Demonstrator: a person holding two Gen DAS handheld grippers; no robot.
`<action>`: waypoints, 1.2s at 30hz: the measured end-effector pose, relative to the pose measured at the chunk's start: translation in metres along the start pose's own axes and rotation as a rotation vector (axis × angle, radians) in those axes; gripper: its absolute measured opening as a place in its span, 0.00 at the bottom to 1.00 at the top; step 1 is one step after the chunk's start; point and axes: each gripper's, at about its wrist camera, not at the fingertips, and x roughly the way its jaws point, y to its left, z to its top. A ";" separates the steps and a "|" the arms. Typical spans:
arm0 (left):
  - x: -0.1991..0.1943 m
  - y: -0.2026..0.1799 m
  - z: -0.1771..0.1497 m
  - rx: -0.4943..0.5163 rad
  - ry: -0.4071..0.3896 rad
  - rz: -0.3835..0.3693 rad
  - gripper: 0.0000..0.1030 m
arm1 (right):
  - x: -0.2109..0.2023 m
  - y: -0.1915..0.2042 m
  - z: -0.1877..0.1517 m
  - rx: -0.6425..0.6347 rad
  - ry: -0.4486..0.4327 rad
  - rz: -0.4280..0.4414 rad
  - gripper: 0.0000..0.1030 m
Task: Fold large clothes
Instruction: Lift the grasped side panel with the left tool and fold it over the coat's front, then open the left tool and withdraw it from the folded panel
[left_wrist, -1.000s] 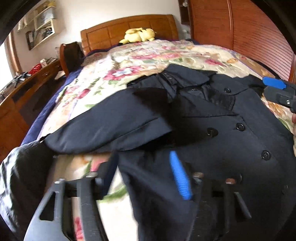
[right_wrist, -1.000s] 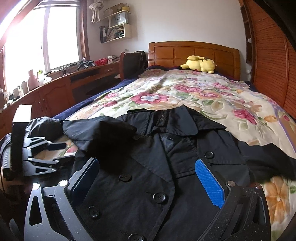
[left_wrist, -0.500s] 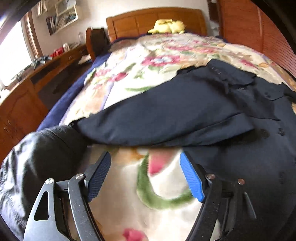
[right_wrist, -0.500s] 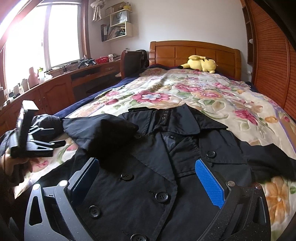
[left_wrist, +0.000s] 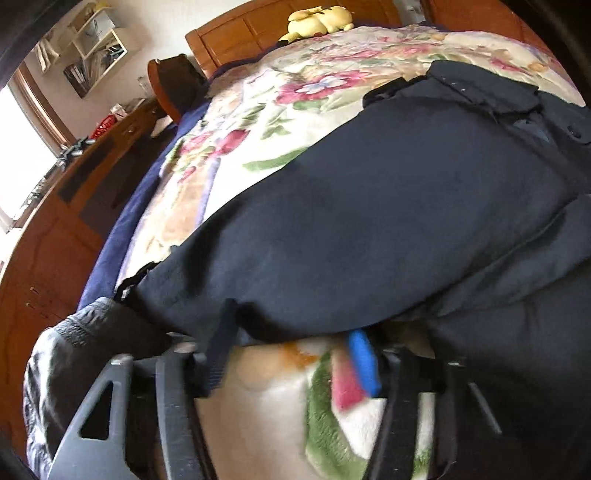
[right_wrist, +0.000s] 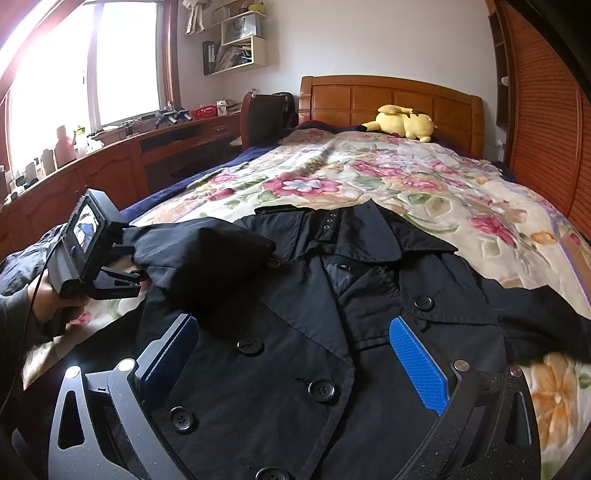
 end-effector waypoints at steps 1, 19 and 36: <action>-0.001 0.001 0.000 -0.004 0.001 0.002 0.22 | 0.000 -0.001 0.000 0.002 0.001 -0.001 1.00; -0.151 -0.045 0.041 -0.003 -0.300 -0.114 0.06 | -0.022 -0.017 0.002 0.044 -0.054 -0.001 1.00; -0.179 -0.100 0.012 -0.047 -0.280 -0.347 0.63 | -0.039 -0.028 -0.001 0.082 -0.086 -0.023 1.00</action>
